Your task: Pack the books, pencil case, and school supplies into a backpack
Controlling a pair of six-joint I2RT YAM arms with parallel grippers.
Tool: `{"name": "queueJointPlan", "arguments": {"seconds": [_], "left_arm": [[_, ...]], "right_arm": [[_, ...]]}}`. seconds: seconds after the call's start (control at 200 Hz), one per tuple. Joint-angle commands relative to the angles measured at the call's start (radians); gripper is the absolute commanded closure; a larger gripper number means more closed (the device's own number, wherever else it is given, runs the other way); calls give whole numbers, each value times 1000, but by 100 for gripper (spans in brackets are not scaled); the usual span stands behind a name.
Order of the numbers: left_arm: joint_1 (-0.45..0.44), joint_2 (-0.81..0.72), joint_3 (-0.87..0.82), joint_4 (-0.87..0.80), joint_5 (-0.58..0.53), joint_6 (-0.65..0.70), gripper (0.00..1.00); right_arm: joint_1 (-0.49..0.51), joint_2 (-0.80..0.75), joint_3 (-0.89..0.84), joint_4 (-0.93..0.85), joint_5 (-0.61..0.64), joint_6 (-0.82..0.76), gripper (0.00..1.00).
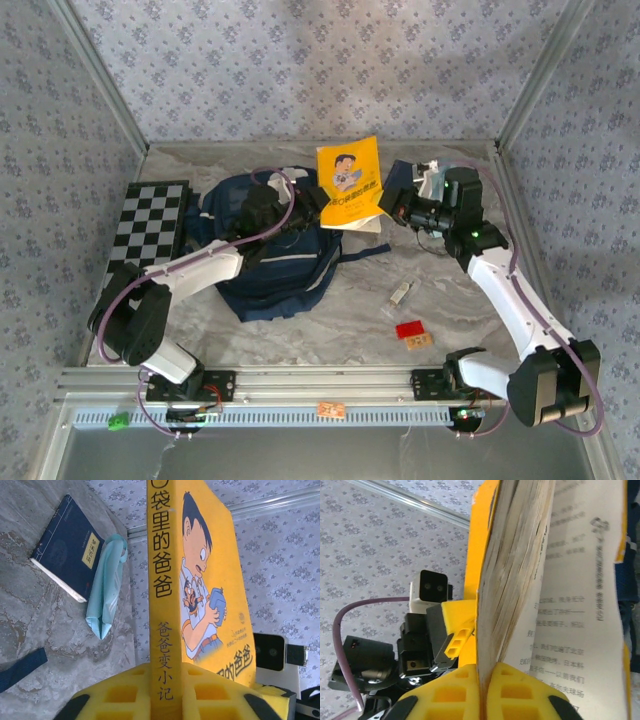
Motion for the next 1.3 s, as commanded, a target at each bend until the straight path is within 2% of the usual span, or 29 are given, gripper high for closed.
{"name": "queueJointPlan", "arguments": {"seconds": [0.0, 0.08, 0.165, 0.215, 0.295, 0.39, 0.495, 0.64, 0.745, 0.825, 0.914, 1.144, 1.294], "left_arm": [[-4, -44, 7, 89, 46, 11, 97], [2, -60, 8, 78, 50, 26, 100], [4, -79, 14, 69, 59, 42, 100], [2, -86, 23, 64, 70, 51, 100], [1, -90, 31, 71, 86, 50, 100], [-2, -92, 39, 87, 96, 50, 100], [-12, -86, 57, 89, 110, 49, 100], [-18, -69, 62, 141, 123, 31, 100], [-11, -79, 71, 80, 121, 61, 100], [-6, -101, 70, 22, 114, 101, 100], [-2, -135, 72, -77, 84, 169, 100], [-2, -185, 68, -210, 41, 271, 100], [-1, -195, 74, -245, 40, 286, 100]], "right_arm": [[4, -29, -1, -9, -12, -30, 77], [-4, -48, -10, -68, 12, -46, 59], [-17, -66, -38, -114, 55, -39, 30], [-22, -70, -64, -100, 52, -18, 20], [-28, -62, -108, -58, 32, 23, 11], [-31, -40, -128, -45, 23, 54, 6], [-18, -14, -161, 120, -40, 135, 4], [22, 17, -168, 310, -105, 222, 5], [26, -4, -187, 412, -120, 299, 8], [24, -38, -193, 413, -114, 311, 10], [28, -78, -172, 323, -95, 255, 15], [33, -102, -135, 205, -84, 200, 38], [47, -98, -104, 34, 15, 123, 67]]}}
